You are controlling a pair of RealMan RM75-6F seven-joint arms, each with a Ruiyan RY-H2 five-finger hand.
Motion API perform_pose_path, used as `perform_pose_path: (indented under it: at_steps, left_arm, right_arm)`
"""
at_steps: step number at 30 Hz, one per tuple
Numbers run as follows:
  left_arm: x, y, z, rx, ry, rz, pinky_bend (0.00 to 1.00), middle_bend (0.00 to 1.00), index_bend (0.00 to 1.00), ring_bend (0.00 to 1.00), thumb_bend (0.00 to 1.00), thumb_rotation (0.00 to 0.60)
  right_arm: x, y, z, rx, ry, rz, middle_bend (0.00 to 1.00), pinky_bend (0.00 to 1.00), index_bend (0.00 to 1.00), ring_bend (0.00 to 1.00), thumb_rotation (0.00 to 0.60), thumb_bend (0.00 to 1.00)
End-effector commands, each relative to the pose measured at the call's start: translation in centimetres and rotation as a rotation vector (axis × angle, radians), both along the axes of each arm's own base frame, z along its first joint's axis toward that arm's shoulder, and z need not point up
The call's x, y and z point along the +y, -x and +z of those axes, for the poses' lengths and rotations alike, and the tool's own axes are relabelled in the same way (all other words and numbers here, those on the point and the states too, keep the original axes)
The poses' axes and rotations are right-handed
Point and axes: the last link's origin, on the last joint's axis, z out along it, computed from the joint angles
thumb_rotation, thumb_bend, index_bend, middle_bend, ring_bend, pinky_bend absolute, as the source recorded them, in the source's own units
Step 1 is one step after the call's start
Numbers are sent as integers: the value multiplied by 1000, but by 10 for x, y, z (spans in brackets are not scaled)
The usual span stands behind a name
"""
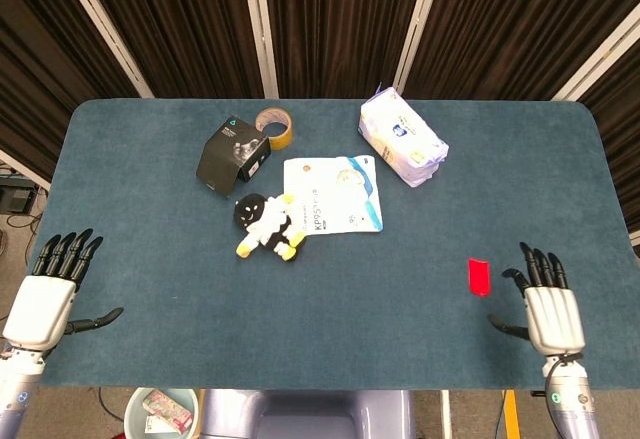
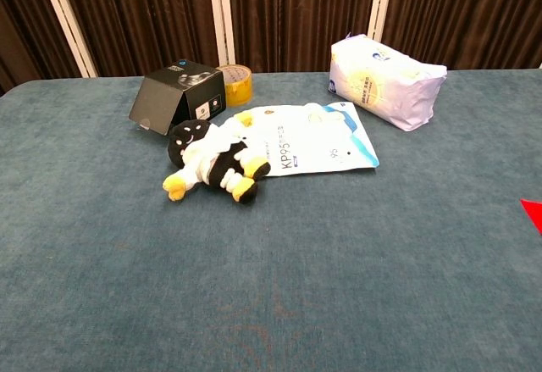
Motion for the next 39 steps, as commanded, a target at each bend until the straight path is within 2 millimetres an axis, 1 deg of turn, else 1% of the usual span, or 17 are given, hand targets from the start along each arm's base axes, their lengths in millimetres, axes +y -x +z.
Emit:
perform_pose_path:
  at_steps: [1, 7, 12, 18, 23, 26, 32, 36, 39]
  left_arm:
    - [1, 1, 0, 0, 5, 2, 0, 0, 0, 0, 11, 387]
    - [2, 3, 1, -3, 7, 22, 0, 0, 0, 0, 12, 388]
    - [2, 3, 0, 4, 11, 24, 0, 0, 0, 0, 12, 388]
    - [4, 3, -2, 12, 13, 34, 0, 0, 0, 0, 11, 388]
    - [4, 3, -6, 19, 22, 37, 0, 0, 0, 0, 11, 388]
    - [5, 2, -6, 22, 24, 37, 0, 0, 0, 0, 10, 388]
    - [5, 4, -5, 24, 17, 44, 0, 0, 0, 0, 11, 388]
    - [6, 4, -6, 27, 16, 49, 0, 0, 0, 0, 12, 390]
    - [6, 5, -7, 30, 18, 52, 0, 0, 0, 0, 11, 385]
  right_arm:
    - [-3, 1, -22, -15, -4, 36, 11, 0, 466, 0, 600, 68]
    - [-14, 13, -47, -35, -1, 27, 55, 0, 534, 0, 600, 68]
    - [-23, 26, -62, -23, -2, 12, 71, 0, 546, 0, 600, 68]
    - [-25, 48, -67, -1, 5, -21, 68, 0, 541, 0, 600, 68]
    - [-22, 59, -75, 15, -11, -36, 71, 0, 540, 0, 600, 68]
    - [-22, 62, -79, 17, -12, -39, 79, 0, 544, 0, 600, 68]
    - [-29, 65, -84, 21, 1, -23, 89, 0, 554, 0, 600, 80]
    - [-33, 67, -87, 33, -5, -18, 89, 0, 554, 0, 600, 133]
    - [-36, 68, -89, 33, -7, -14, 89, 0, 554, 0, 600, 140]
